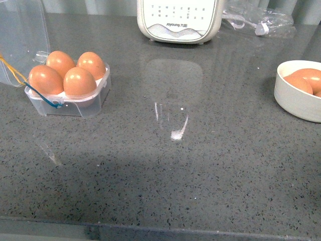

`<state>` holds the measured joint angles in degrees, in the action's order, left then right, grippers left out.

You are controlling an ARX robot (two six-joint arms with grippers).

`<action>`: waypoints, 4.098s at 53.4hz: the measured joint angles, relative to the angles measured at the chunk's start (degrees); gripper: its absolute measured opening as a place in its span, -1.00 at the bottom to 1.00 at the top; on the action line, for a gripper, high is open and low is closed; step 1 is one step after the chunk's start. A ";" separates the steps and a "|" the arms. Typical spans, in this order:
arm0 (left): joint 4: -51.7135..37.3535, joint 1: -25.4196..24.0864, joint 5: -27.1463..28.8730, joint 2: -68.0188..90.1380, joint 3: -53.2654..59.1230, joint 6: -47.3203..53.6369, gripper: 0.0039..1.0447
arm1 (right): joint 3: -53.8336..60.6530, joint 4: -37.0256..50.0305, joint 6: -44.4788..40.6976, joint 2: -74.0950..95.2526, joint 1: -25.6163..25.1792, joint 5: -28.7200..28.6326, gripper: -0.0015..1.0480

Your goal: Put egg into box

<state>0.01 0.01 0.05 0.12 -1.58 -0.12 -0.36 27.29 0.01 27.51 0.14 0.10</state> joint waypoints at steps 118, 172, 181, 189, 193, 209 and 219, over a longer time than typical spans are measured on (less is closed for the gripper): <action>0.00 0.00 0.00 -0.04 0.00 0.00 0.87 | 0.00 -27.26 -0.02 -27.21 -0.02 -0.04 0.86; -67.34 2.93 21.55 81.22 -23.17 18.51 0.87 | 0.00 -27.26 -0.02 -27.26 -0.02 -0.02 0.86; -62.66 8.59 20.90 81.92 -26.58 21.03 0.87 | 0.00 -27.26 -0.02 -27.26 -0.02 -0.02 0.86; -59.32 12.83 18.40 82.12 -26.62 21.86 0.87 | 0.00 -27.26 -0.02 -27.26 -0.02 -0.02 0.86; -58.49 14.19 18.18 82.01 -26.60 21.81 0.87 | 0.00 -27.26 -0.02 -27.26 -0.02 -0.04 0.86; -45.44 5.88 13.92 68.02 -22.80 5.90 0.87 | 0.00 -27.26 -0.02 -27.26 -0.02 -0.02 0.86; -32.39 2.93 10.03 58.71 -16.41 4.35 0.87 | 0.00 -27.26 -0.02 -27.28 -0.02 -0.04 0.86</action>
<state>-32.38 2.94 10.09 58.83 -18.00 4.23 -0.36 0.03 -0.01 0.23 0.12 0.05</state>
